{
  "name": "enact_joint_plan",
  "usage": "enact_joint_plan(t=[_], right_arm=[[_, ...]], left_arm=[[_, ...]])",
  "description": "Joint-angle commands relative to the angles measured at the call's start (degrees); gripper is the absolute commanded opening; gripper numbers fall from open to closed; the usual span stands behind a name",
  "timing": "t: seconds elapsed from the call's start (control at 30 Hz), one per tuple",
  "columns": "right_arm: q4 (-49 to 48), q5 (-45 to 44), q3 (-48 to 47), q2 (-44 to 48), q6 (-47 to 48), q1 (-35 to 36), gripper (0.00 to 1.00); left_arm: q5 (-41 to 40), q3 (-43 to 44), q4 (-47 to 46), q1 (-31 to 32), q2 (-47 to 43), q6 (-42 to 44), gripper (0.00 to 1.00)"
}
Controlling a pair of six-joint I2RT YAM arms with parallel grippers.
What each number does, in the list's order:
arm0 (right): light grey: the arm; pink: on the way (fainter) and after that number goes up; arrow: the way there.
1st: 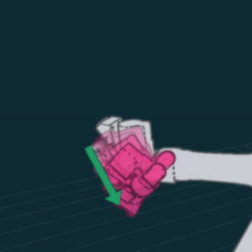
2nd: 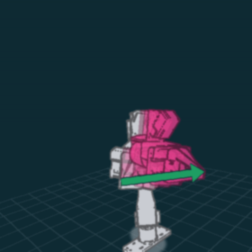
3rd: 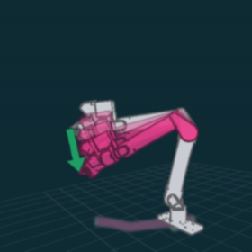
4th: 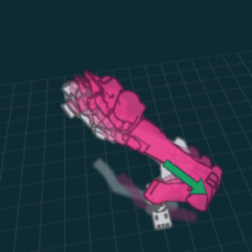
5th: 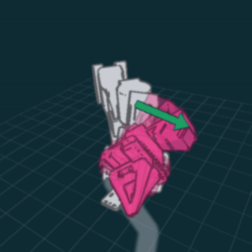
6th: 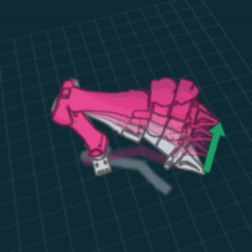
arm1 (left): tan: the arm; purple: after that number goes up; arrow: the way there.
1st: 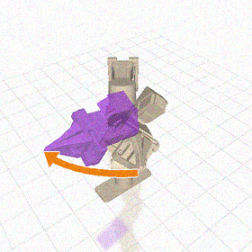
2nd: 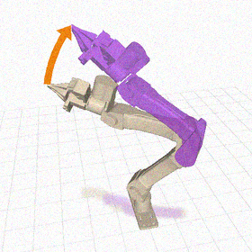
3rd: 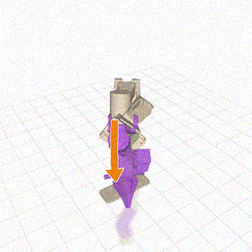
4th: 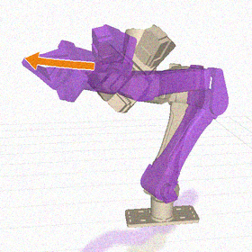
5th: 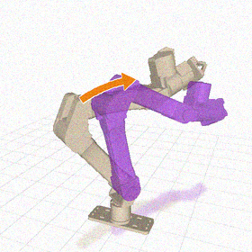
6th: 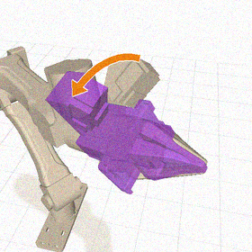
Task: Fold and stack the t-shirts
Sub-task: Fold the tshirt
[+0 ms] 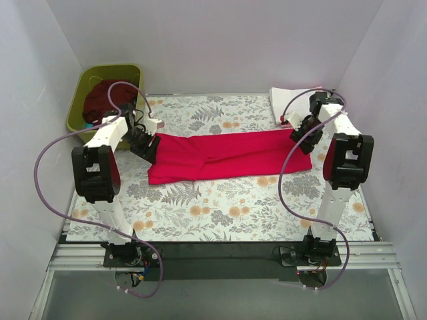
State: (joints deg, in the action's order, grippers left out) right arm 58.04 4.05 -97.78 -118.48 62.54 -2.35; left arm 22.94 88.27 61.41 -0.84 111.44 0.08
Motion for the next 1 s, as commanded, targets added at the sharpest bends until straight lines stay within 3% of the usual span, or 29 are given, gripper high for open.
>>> enact_joint_plan(t=[0.0,0.2,0.6,0.8,0.97], right_arm=[[5.4,5.8,-0.5,3.5,-8.6,-2.3,0.58],[7.7,9.2,0.0,0.3,-14.6,-6.1,0.58],[7.9,14.0,0.7,-4.8,-18.4,-9.0,0.57],[7.6,13.9,2.5,-5.0,-18.4,-9.3,0.51],[7.4,13.9,3.4,-5.1,-18.6,-9.6,0.36]], left_arm=[[5.2,-7.0,0.4,-2.1,-8.3,-6.0,0.51],[8.8,-14.5,-3.7,-2.8,-11.0,-10.6,0.51],[9.0,-18.1,-9.2,-3.0,-8.8,-15.5,0.50],[7.5,-19.8,-8.5,-3.2,-8.2,-15.2,0.48],[6.4,-21.8,-8.2,-3.2,-10.3,-14.6,0.49]])
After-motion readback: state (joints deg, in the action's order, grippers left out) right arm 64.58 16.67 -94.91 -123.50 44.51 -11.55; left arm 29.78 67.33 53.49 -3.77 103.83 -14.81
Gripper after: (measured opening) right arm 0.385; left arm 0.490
